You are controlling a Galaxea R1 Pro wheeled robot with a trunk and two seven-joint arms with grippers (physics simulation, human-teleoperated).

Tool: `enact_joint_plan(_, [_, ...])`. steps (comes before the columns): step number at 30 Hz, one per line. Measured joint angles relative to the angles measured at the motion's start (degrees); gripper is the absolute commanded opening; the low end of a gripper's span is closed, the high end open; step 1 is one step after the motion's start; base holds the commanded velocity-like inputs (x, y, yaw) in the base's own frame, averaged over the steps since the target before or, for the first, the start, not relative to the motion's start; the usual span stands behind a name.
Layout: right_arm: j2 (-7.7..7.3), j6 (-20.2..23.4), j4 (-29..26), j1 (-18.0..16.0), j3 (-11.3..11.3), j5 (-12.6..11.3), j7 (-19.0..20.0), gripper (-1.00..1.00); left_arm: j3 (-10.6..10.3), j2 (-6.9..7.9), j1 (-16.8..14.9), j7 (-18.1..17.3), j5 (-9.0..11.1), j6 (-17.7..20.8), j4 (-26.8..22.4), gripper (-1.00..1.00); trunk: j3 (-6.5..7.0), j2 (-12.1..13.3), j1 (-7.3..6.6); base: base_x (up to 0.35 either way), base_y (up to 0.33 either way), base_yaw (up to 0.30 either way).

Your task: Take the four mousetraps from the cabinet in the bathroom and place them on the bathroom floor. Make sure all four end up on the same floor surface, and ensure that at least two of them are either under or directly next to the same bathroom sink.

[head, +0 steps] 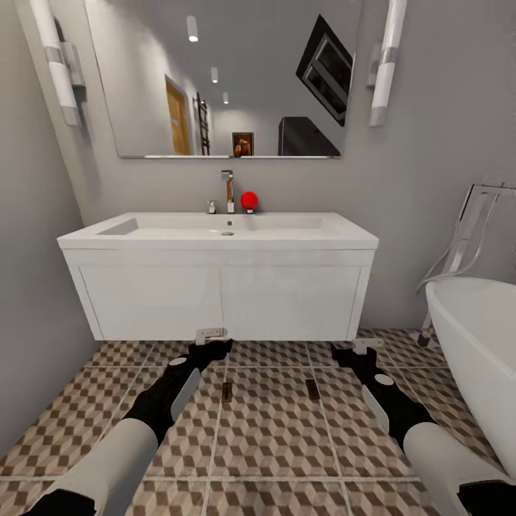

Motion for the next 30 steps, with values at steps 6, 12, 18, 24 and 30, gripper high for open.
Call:
enact_joint_plan(6, [0.00,0.0,0.0,0.0,0.0,0.0,0.0,1.00,0.0,0.00,0.0,0.0,0.0,0.0,0.0,1.00,1.16,1.6,-0.92,0.000,0.000,0.000])
enact_joint_plan(12, [0.00,0.0,0.0,0.0,0.0,0.0,0.0,1.00,0.0,0.00,0.0,0.0,0.0,0.0,0.0,1.00,2.24,4.0,-2.24,0.000,0.000,0.000])
enact_joint_plan(18, [0.00,0.0,0.0,0.0,0.0,0.0,0.0,1.00,0.0,-0.02,0.0,0.0,0.0,0.0,0.0,1.00,3.32,6.4,-3.56,0.000,0.000,0.000])
enact_joint_plan(24, [0.00,0.0,0.0,0.0,0.0,0.0,0.0,1.00,0.0,0.00,0.0,0.0,0.0,0.0,0.0,1.00,4.40,8.8,-4.87,0.000,0.000,0.000])
enact_joint_plan(30, [0.01,0.0,0.0,0.0,0.0,0.0,0.0,1.00,0.0,0.00,0.0,0.0,0.0,0.0,0.0,1.00,5.47,11.2,-6.19,0.000,0.000,0.000])
